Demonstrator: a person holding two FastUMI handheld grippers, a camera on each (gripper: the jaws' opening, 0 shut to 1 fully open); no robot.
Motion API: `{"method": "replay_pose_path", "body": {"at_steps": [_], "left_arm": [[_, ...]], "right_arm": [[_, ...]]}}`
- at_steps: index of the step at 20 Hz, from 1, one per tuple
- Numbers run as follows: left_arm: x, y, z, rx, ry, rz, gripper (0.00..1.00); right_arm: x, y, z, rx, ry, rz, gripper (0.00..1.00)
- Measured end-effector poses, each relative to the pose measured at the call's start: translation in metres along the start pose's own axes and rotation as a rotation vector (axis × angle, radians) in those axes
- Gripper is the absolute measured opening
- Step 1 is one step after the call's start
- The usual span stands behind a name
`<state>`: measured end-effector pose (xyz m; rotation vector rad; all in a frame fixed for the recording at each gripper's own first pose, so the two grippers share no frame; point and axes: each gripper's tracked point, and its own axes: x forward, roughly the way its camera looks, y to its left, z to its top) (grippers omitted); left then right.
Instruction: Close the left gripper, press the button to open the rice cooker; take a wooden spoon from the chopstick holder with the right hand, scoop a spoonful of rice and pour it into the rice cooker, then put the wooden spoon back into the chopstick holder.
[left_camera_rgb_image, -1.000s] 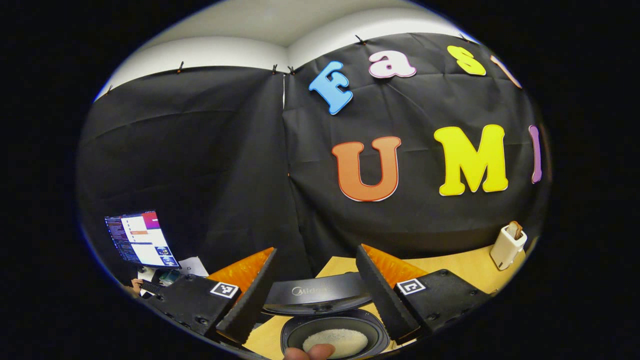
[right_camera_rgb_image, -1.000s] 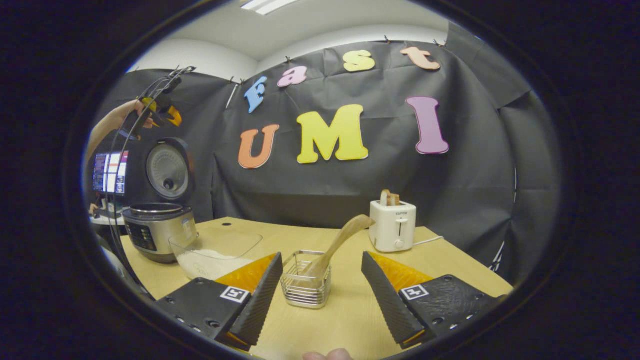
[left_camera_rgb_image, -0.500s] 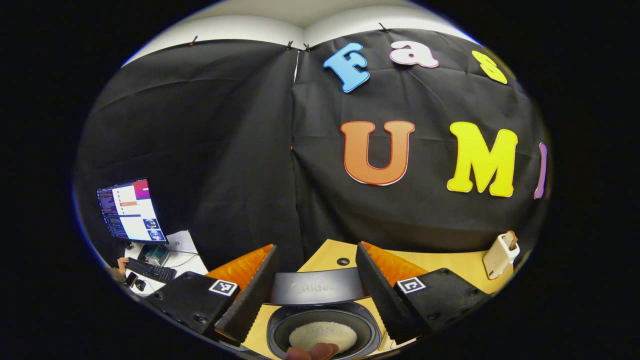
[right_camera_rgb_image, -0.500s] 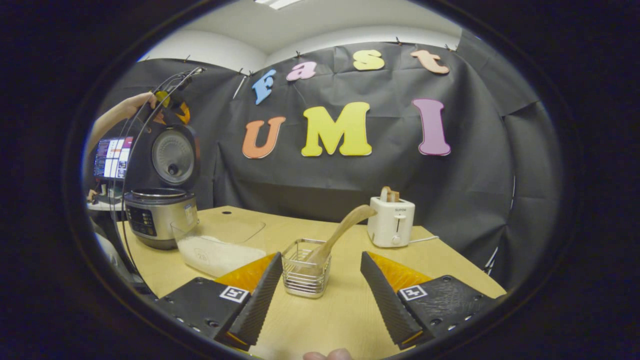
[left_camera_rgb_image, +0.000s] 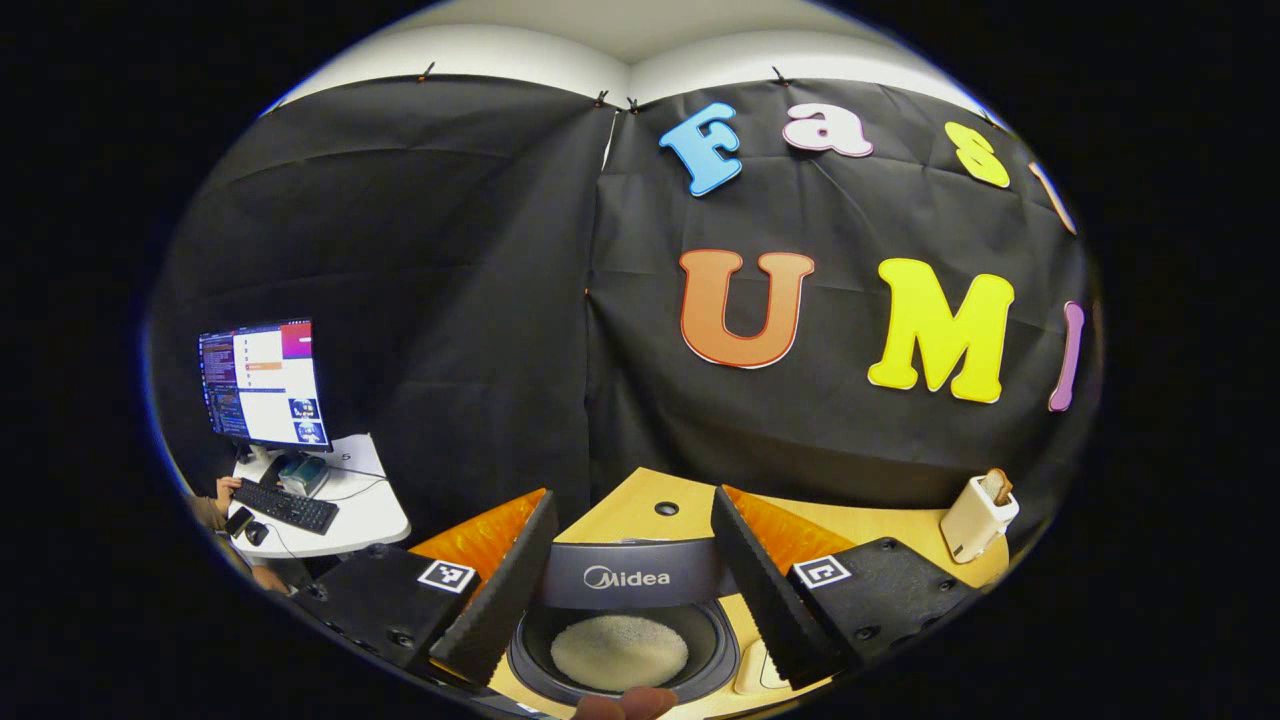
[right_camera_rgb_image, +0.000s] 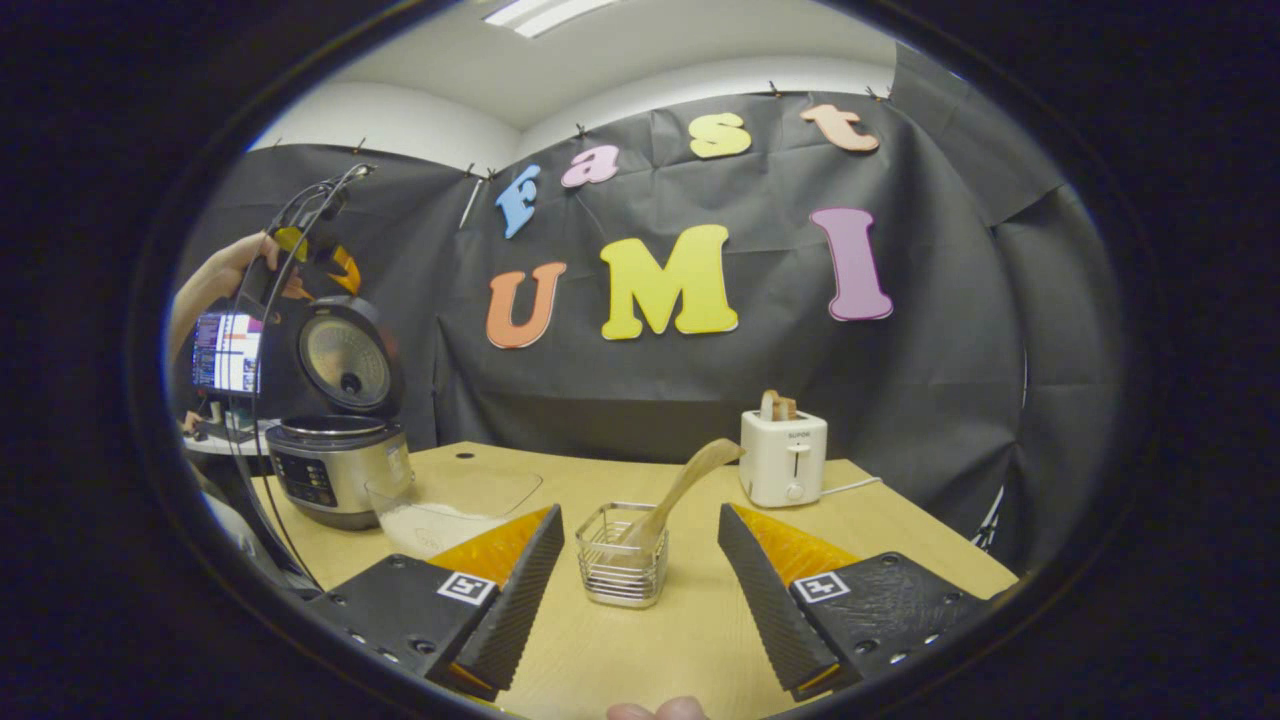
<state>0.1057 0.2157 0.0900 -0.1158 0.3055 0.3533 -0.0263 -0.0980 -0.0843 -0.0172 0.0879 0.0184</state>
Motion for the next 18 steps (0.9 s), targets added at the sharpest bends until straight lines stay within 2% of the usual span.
{"method": "replay_pose_path", "body": {"at_steps": [1, 2, 3, 11, 14, 15, 16, 18], "left_arm": [[-0.008, -0.001, -0.008, 0.0, -0.002, -0.002, 0.99], [-0.015, -0.002, -0.017, -0.013, -0.007, 0.0, 0.94], [-0.022, -0.003, -0.026, -0.028, -0.017, 0.002, 0.99], [-0.055, -0.006, -0.098, -0.047, -0.061, 0.022, 0.98], [-0.059, -0.006, -0.116, -0.057, -0.065, 0.033, 0.98], [-0.06, -0.006, -0.122, -0.053, -0.067, 0.034, 0.98], [-0.06, -0.007, -0.129, -0.052, -0.065, 0.035, 1.0], [-0.062, -0.007, -0.142, -0.042, -0.057, 0.033, 0.98]], "right_arm": [[-0.001, 0.0, 0.001, 0.008, -0.005, 0.001, 0.92], [-0.002, 0.001, 0.001, 0.017, -0.007, 0.005, 0.92], [-0.002, 0.003, 0.0, 0.029, -0.004, 0.011, 0.92], [-0.003, 0.013, -0.002, 0.071, 0.018, 0.039, 0.93], [0.001, 0.01, -0.015, 0.096, 0.061, 0.025, 0.9], [0.002, 0.009, -0.019, 0.104, 0.073, 0.022, 0.94], [0.001, 0.007, -0.021, 0.111, 0.08, 0.017, 0.94], [0.002, 0.002, -0.023, 0.112, 0.083, 0.005, 0.95]]}}
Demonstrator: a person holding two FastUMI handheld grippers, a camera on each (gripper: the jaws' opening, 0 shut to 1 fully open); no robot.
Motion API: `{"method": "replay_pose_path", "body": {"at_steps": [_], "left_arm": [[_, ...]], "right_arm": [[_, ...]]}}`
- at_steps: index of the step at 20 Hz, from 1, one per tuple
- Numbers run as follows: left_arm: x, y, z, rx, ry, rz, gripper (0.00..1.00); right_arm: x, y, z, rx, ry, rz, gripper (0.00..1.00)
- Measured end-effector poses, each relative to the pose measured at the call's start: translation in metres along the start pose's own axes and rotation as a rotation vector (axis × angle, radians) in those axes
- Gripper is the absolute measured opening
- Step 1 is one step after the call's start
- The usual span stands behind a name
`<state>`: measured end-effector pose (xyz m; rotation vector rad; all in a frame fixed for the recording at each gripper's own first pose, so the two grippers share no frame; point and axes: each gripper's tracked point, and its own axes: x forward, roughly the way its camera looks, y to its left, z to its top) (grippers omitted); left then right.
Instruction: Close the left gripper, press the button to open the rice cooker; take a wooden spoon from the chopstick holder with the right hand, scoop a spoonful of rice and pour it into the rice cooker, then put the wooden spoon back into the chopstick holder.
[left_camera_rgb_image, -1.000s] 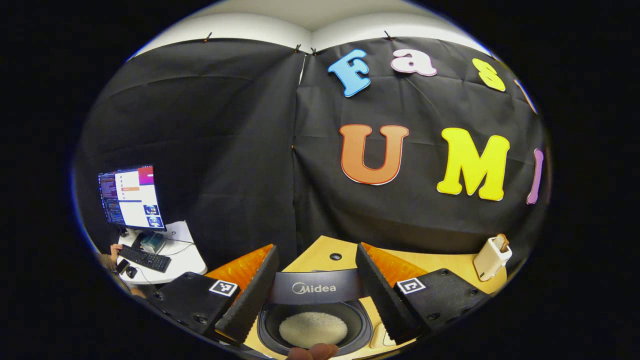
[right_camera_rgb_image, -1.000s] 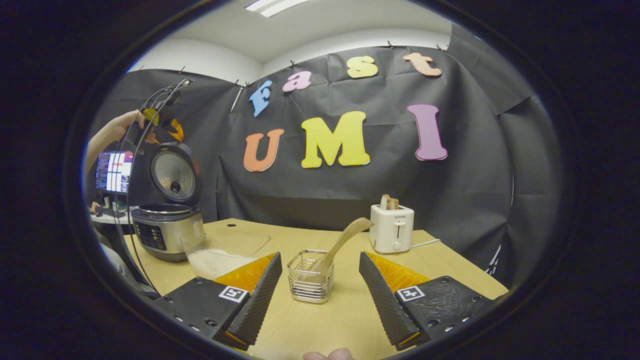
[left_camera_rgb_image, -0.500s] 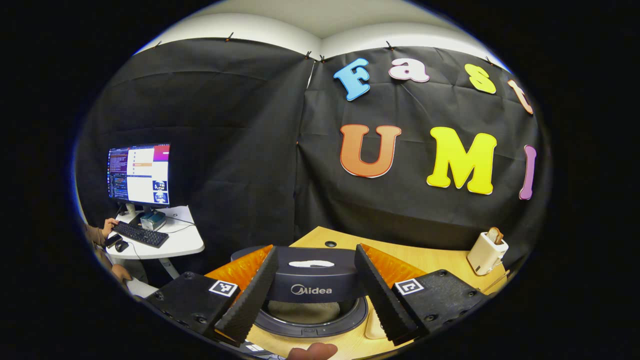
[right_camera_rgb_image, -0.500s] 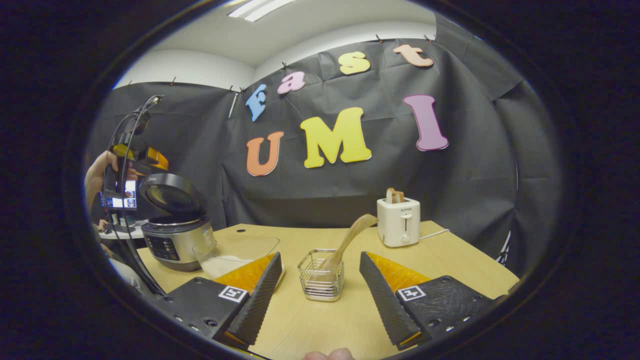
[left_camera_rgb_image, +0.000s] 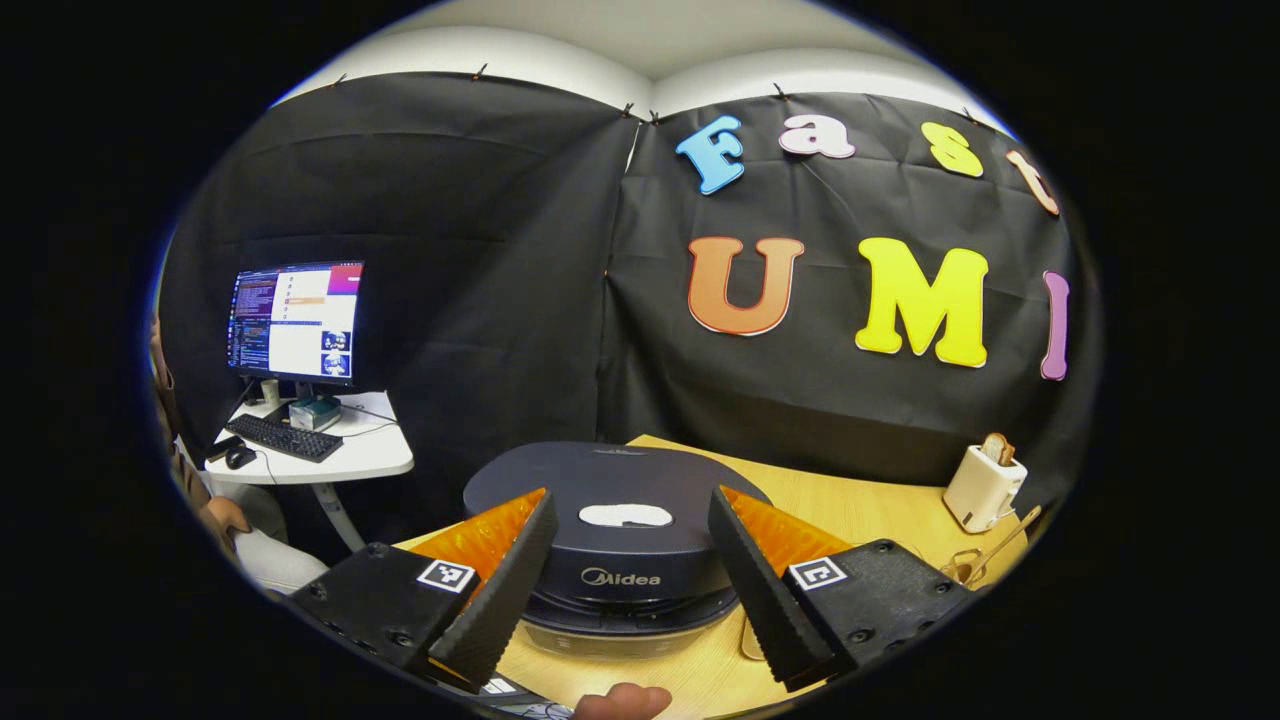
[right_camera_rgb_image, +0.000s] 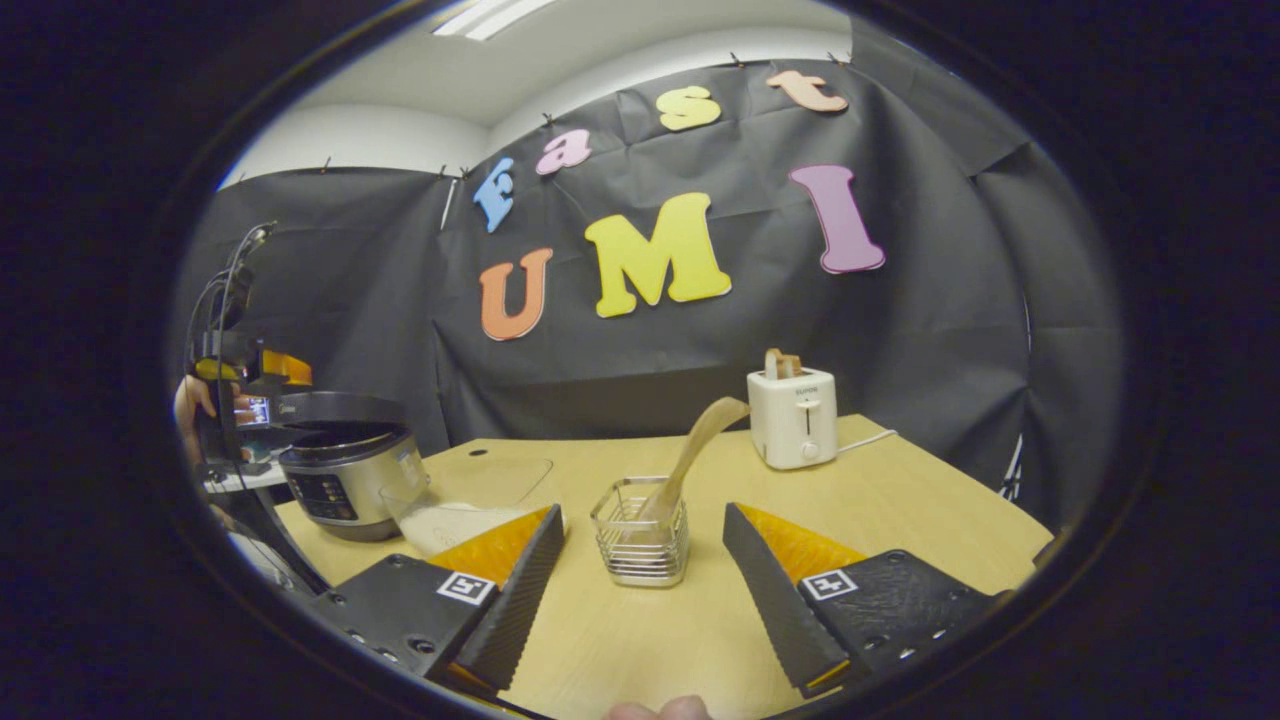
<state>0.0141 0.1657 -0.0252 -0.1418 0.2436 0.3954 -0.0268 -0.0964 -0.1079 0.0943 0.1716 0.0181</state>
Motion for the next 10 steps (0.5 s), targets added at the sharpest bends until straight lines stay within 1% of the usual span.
{"method": "replay_pose_path", "body": {"at_steps": [3, 4, 5, 6, 7, 9, 10], "left_arm": [[-0.002, 0.0, -0.015, 0.008, 0.002, 0.005, 0.98], [-0.003, 0.001, -0.018, 0.012, -0.005, 0.009, 1.0], [-0.002, 0.0, -0.021, 0.022, -0.01, 0.013, 0.98], [-0.002, 0.001, -0.022, 0.045, -0.016, 0.014, 0.98], [-0.003, 0.0, -0.023, 0.069, -0.028, 0.018, 0.98], [-0.002, 0.002, -0.026, 0.12, -0.044, 0.032, 0.98], [-0.002, 0.002, -0.027, 0.129, -0.045, 0.039, 0.98]], "right_arm": [[-0.001, -0.007, -0.003, -0.008, -0.004, -0.015, 0.95], [-0.001, -0.007, -0.005, -0.012, 0.001, -0.018, 0.95], [0.0, -0.007, -0.007, -0.014, 0.006, -0.017, 0.95], [0.0, -0.006, -0.008, -0.015, 0.009, -0.016, 0.95], [0.001, -0.005, -0.008, -0.011, 0.012, -0.012, 1.0], [0.003, 0.001, -0.011, -0.006, 0.022, 0.004, 1.0], [0.005, 0.002, -0.013, -0.01, 0.027, 0.008, 0.95]]}}
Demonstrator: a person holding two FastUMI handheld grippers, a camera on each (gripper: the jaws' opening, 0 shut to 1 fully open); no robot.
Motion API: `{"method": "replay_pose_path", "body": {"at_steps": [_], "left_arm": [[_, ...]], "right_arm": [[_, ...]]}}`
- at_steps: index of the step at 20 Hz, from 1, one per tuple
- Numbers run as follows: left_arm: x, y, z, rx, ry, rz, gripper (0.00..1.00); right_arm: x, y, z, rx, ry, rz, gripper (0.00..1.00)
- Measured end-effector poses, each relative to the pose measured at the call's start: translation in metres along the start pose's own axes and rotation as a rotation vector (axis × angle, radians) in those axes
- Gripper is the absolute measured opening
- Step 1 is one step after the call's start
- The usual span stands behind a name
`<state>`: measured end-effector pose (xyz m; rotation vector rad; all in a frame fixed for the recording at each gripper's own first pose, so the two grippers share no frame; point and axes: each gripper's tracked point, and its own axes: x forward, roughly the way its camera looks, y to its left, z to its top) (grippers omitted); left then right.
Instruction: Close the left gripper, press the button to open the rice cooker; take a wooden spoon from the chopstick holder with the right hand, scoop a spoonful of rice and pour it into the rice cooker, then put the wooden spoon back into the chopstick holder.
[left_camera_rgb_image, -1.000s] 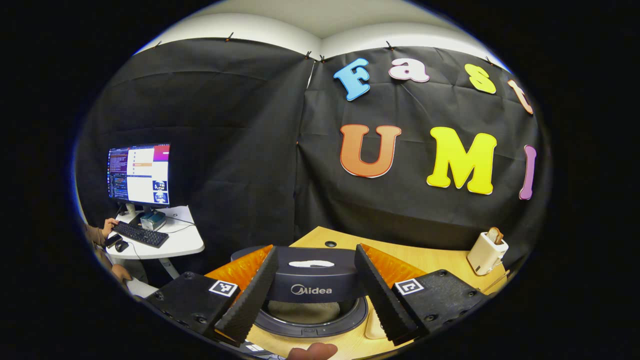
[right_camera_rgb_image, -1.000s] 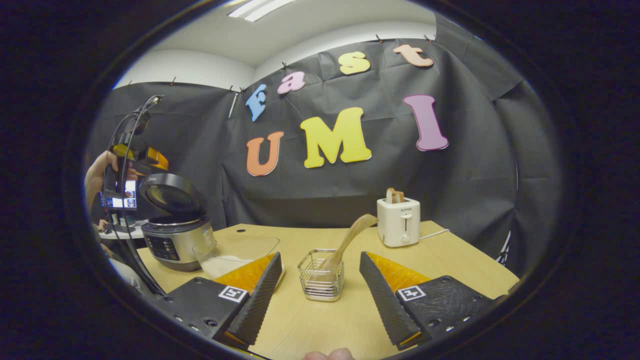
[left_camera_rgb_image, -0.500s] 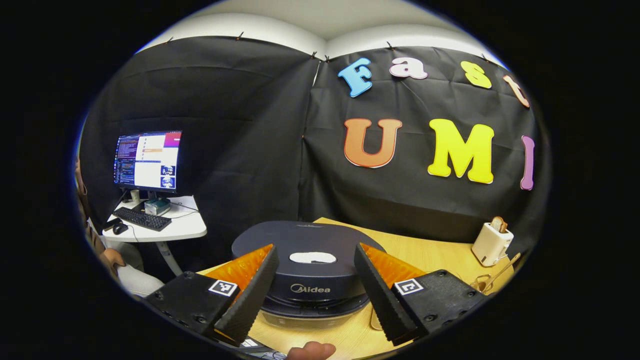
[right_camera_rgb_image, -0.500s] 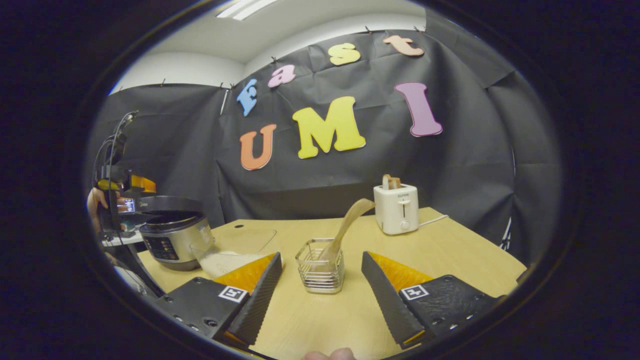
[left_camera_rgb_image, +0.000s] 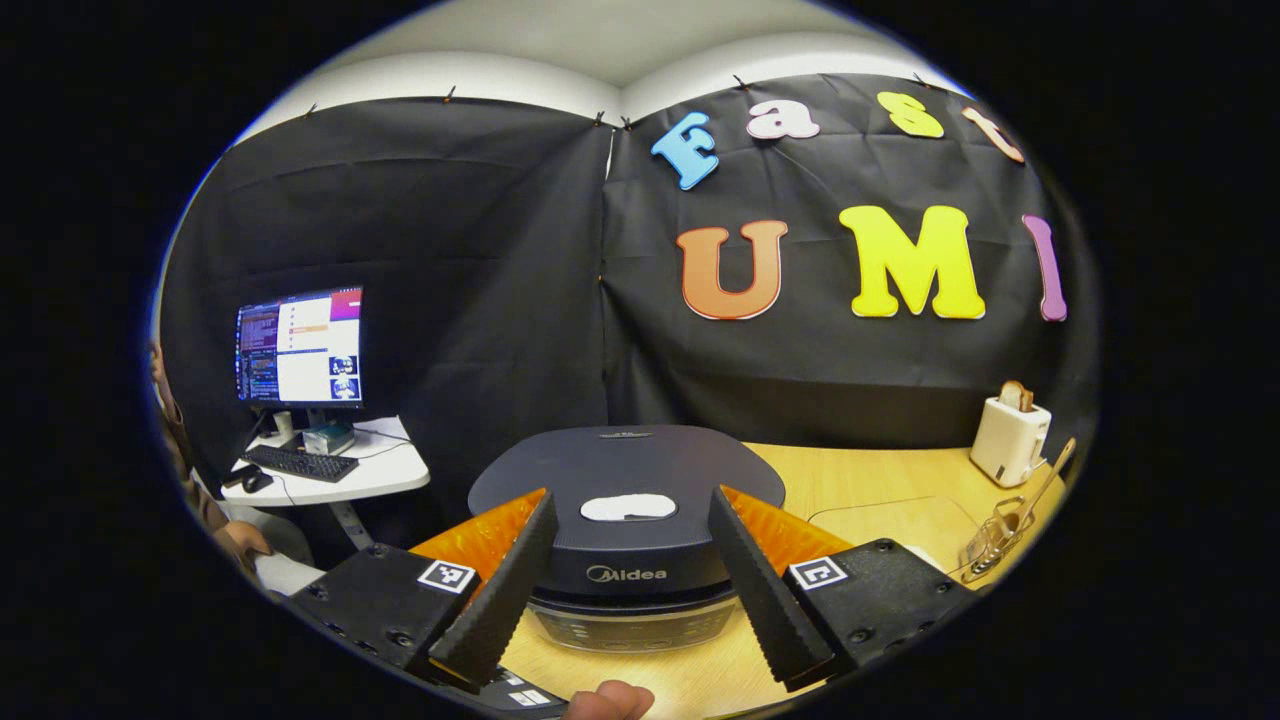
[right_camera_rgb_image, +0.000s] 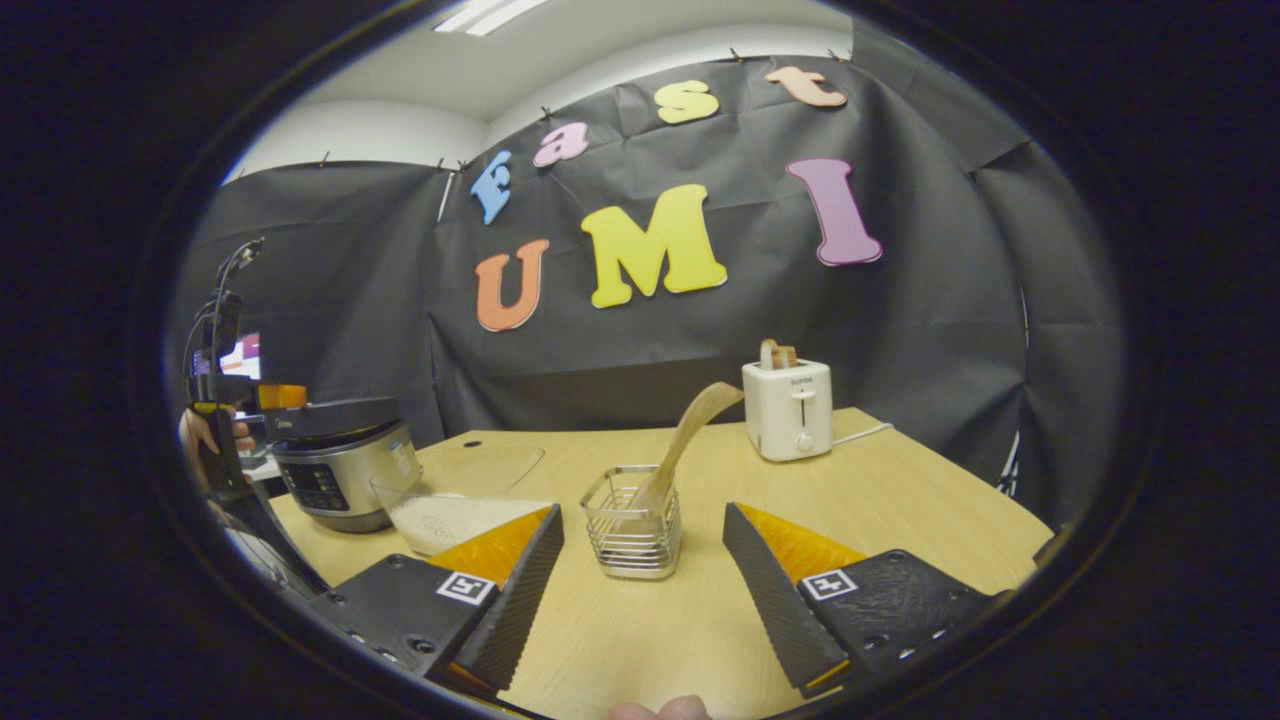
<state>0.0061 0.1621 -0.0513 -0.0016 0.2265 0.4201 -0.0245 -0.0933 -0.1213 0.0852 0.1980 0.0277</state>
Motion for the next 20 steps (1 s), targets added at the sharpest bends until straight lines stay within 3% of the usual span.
{"method": "replay_pose_path", "body": {"at_steps": [2, 4, 8, 9, 10, 14, 16, 18, 20], "left_arm": [[0.001, 0.0, -0.01, -0.001, 0.037, 0.0, 0.98], [0.0, -0.002, -0.009, -0.006, 0.026, -0.004, 0.98], [-0.001, -0.003, -0.008, 0.018, -0.043, -0.006, 0.98], [0.001, -0.004, -0.011, 0.019, -0.048, -0.016, 0.9], [-0.001, -0.005, -0.019, 0.007, -0.029, -0.028, 0.96], [-0.002, -0.004, -0.014, 0.02, -0.05, -0.068, 0.96], [-0.002, -0.003, -0.014, 0.014, -0.044, -0.068, 0.95], [-0.004, -0.004, -0.012, 0.016, -0.033, -0.061, 0.95], [-0.012, -0.025, -0.007, -0.009, -0.033, -0.118, 0.97]], "right_arm": [[0.002, 0.005, -0.002, -0.006, 0.004, 0.01, 0.9], [0.004, 0.008, -0.001, -0.009, 0.001, 0.019, 0.95], [0.01, 0.019, -0.001, -0.008, -0.006, 0.046, 0.95], [0.011, 0.023, -0.001, -0.008, -0.007, 0.052, 0.95], [0.012, 0.025, -0.002, -0.008, -0.007, 0.056, 0.95], [0.019, 0.036, -0.007, -0.005, 0.011, 0.072, 0.95], [0.02, 0.037, -0.003, -0.013, -0.002, 0.064, 0.9], [0.022, 0.035, 0.004, -0.017, -0.022, 0.042, 0.95], [0.02, 0.034, 0.013, -0.019, -0.04, 0.024, 0.95]]}}
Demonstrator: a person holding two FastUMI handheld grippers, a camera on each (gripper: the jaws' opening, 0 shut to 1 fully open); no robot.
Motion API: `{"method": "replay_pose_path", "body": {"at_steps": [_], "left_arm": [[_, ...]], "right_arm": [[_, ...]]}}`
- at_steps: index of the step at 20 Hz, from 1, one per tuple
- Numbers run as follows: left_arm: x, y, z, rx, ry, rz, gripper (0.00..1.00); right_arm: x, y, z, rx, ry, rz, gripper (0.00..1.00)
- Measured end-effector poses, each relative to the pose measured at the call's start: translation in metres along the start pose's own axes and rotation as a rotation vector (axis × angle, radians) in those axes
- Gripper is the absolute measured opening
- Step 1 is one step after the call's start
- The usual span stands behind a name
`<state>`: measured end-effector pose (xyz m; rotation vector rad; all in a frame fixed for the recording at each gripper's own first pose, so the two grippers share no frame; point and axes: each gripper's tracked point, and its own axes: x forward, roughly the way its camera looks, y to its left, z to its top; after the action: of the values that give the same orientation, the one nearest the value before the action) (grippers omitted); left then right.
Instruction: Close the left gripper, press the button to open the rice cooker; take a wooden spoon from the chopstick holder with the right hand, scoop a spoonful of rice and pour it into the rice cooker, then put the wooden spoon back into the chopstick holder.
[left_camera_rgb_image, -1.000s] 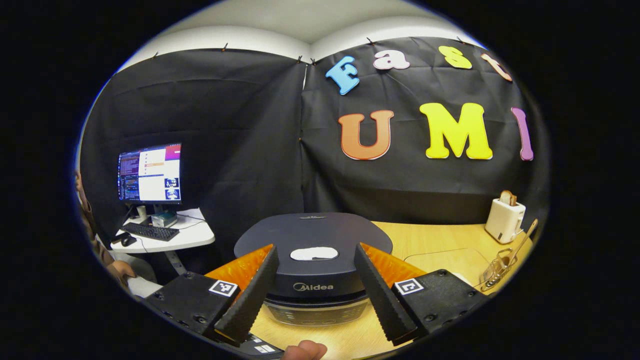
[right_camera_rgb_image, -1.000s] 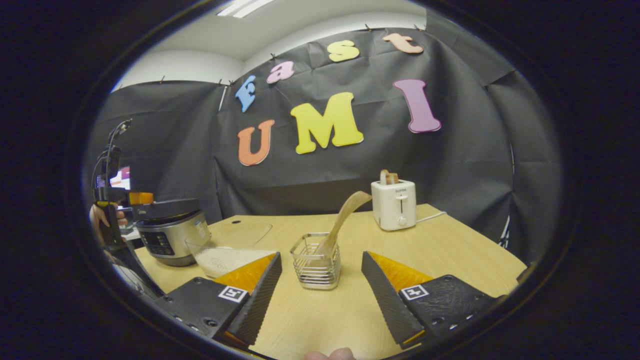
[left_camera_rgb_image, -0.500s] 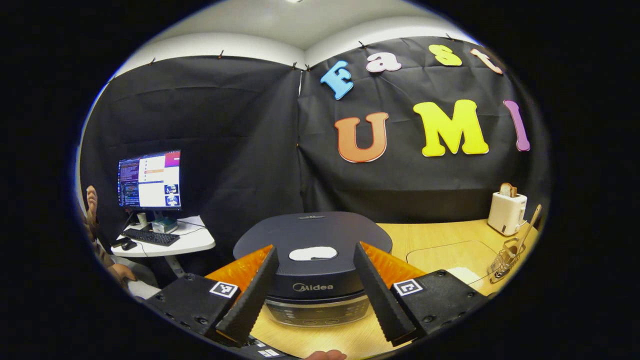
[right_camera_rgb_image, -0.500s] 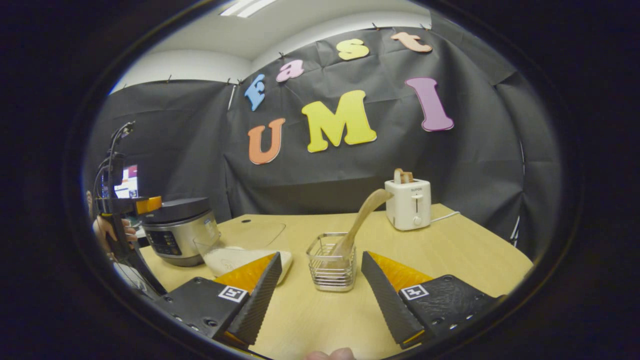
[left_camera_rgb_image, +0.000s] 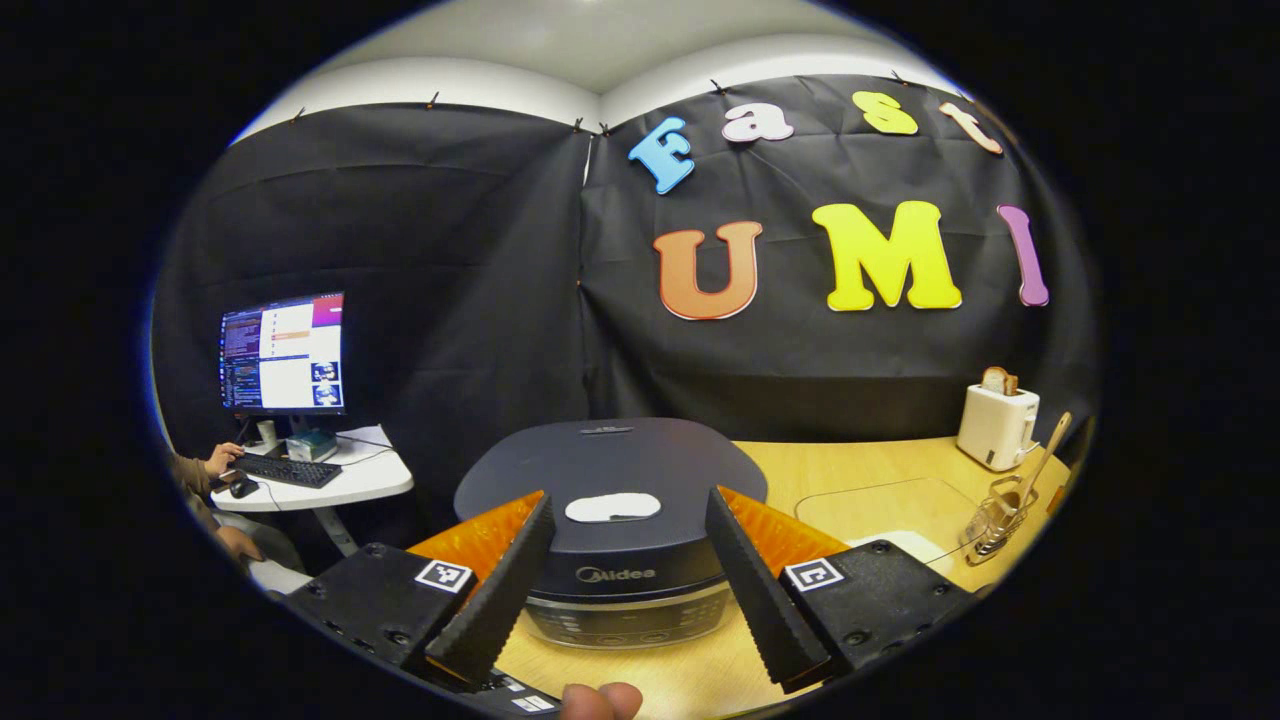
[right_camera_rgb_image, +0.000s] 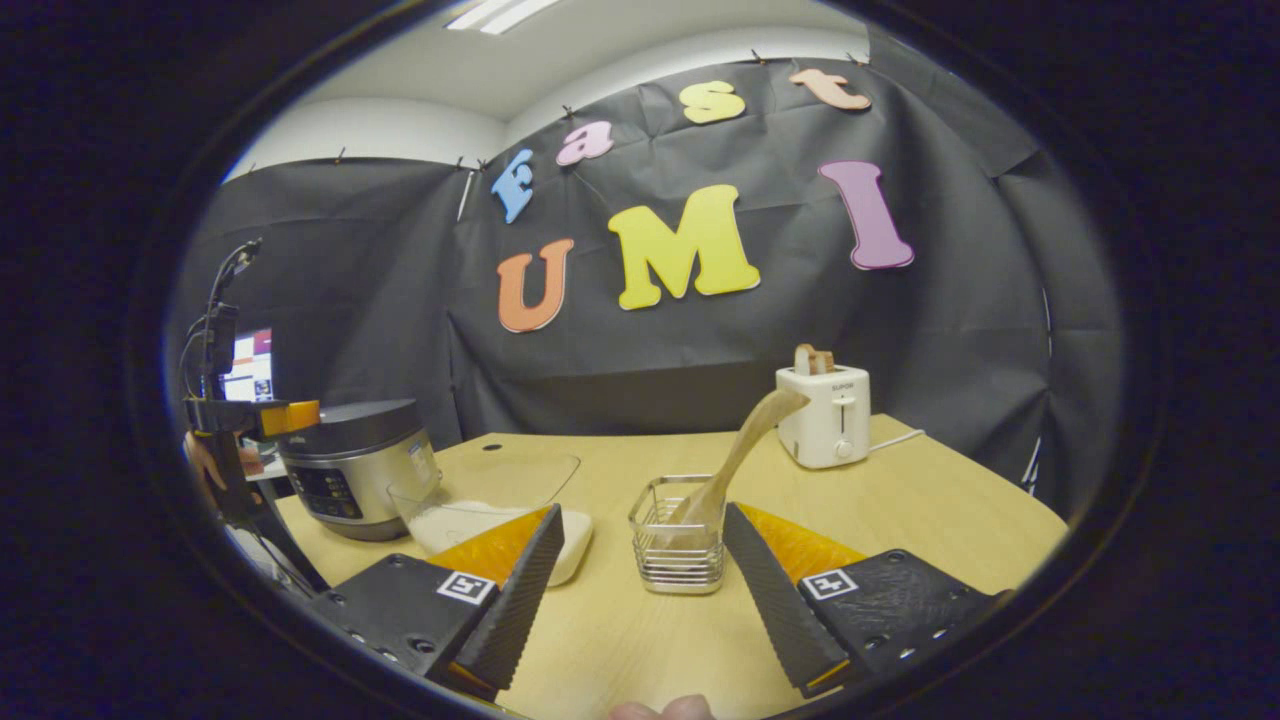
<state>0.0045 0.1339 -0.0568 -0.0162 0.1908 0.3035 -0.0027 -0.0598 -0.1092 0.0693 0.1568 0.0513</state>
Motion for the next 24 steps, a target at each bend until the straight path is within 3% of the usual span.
{"method": "replay_pose_path", "body": {"at_steps": [5, 6, 8, 9, 10, 11, 13, 19, 20, 21, 24], "left_arm": [[-0.019, -0.06, 0.026, 0.013, -0.104, -0.124, 0.98], [-0.022, -0.068, 0.029, 0.026, -0.124, -0.143, 0.98], [-0.03, -0.079, 0.031, 0.031, -0.149, -0.164, 0.99], [-0.034, -0.082, 0.032, 0.017, -0.158, -0.167, 0.99], [-0.039, -0.086, 0.031, 0.005, -0.161, -0.176, 0.99], [-0.043, -0.09, 0.029, -0.001, -0.164, -0.189, 0.99], [-0.053, -0.098, 0.027, 0.005, -0.17, -0.208, 0.99], [-0.072, -0.11, 0.041, 0.011, -0.211, -0.28, 0.99], [-0.077, -0.111, 0.045, 0.001, -0.223, -0.295, 0.99], [-0.079, -0.11, 0.05, -0.005, -0.235, -0.301, 0.95], [-0.078, -0.1, 0.049, 0.009, -0.24, -0.292, 0.99]], "right_arm": [[-0.007, -0.005, 0.034, -0.032, -0.069, -0.067, 0.91], [-0.011, -0.008, 0.042, -0.045, -0.087, -0.088, 0.95], [-0.017, -0.01, 0.058, -0.059, -0.127, -0.126, 0.92], [-0.019, -0.008, 0.064, -0.063, -0.148, -0.136, 0.96], [-0.019, -0.003, 0.069, -0.081, -0.161, -0.137, 0.91], [-0.02, 0.0, 0.071, -0.104, -0.162, -0.147, 0.95], [-0.023, 0.009, 0.075, -0.129, -0.174, -0.151, 0.92], [-0.024, 0.048, 0.079, -0.129, -0.169, -0.14, 0.99], [-0.023, 0.056, 0.085, -0.135, -0.174, -0.131, 0.92], [-0.025, 0.062, 0.092, -0.142, -0.192, -0.127, 0.95], [-0.028, 0.066, 0.099, -0.14, -0.221, -0.138, 0.94]]}}
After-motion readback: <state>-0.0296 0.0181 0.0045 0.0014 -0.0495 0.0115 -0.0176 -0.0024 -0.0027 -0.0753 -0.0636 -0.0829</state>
